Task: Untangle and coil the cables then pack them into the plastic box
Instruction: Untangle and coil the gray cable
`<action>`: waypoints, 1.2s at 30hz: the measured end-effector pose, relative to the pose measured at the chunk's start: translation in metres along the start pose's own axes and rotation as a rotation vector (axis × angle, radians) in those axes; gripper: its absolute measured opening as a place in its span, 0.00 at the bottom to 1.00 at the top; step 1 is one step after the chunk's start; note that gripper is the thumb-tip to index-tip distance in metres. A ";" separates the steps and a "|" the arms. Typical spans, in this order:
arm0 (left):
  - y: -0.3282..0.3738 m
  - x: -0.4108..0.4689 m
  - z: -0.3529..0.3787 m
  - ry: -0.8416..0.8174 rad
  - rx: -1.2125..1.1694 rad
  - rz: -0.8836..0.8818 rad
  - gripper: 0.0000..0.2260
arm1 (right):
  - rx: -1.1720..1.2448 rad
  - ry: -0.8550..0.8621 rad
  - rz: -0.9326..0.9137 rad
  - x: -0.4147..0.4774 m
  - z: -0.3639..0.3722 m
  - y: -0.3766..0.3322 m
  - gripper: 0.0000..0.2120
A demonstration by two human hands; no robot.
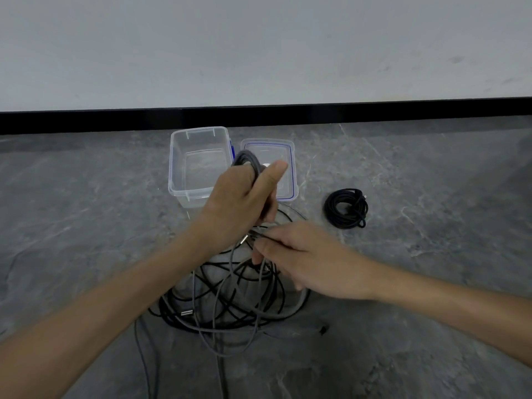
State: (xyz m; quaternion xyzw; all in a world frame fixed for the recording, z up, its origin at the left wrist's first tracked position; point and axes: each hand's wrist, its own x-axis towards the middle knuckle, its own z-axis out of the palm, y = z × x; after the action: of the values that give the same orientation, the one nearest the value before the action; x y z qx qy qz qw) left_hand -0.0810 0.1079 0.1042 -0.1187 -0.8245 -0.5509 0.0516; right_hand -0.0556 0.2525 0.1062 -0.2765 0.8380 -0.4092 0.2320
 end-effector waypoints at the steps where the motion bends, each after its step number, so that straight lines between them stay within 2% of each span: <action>1: -0.002 0.000 0.001 -0.023 0.042 -0.010 0.29 | -0.081 0.015 -0.027 -0.001 -0.006 -0.002 0.15; 5: -0.007 0.001 0.001 -0.072 0.068 -0.054 0.25 | -0.239 0.084 -0.090 -0.002 -0.031 -0.007 0.12; 8: -0.003 -0.003 0.002 -0.228 -0.011 -0.144 0.30 | -0.292 0.095 -0.162 -0.002 -0.051 -0.015 0.09; 9: -0.002 -0.006 0.002 -0.306 -0.083 -0.205 0.31 | -0.278 0.100 -0.189 -0.001 -0.059 -0.018 0.09; 13: 0.003 -0.019 -0.002 -0.577 -0.618 -0.446 0.28 | -0.173 0.111 -0.250 0.009 -0.091 -0.022 0.11; 17: 0.014 -0.024 -0.003 -0.673 -0.723 -0.437 0.21 | -0.038 0.138 -0.285 0.020 -0.101 -0.011 0.08; 19: 0.019 -0.024 -0.001 -0.649 -0.851 -0.437 0.20 | 0.057 0.178 -0.252 0.022 -0.102 -0.001 0.08; 23: 0.021 -0.019 0.003 -0.526 -1.113 -0.463 0.23 | 0.204 0.221 -0.195 0.025 -0.092 0.017 0.11; 27: 0.024 -0.012 0.001 -0.540 -1.275 -0.439 0.21 | 0.413 0.191 -0.107 0.026 -0.073 0.027 0.13; 30: 0.028 -0.006 -0.002 -0.501 -1.291 -0.401 0.21 | 0.645 0.128 -0.010 0.026 -0.049 0.031 0.17; 32: 0.029 -0.002 -0.002 -0.440 -1.292 -0.372 0.22 | 0.841 0.078 0.065 0.023 -0.033 0.028 0.13; 36: 0.034 0.003 -0.002 -0.212 -1.244 -0.368 0.22 | 1.078 0.063 0.235 0.017 -0.006 0.015 0.11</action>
State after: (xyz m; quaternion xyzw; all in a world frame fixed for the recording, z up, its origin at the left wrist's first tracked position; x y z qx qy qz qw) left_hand -0.0750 0.1192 0.1358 -0.0373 -0.3597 -0.9099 -0.2033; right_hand -0.0760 0.2526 0.0951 -0.0109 0.5416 -0.7597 0.3597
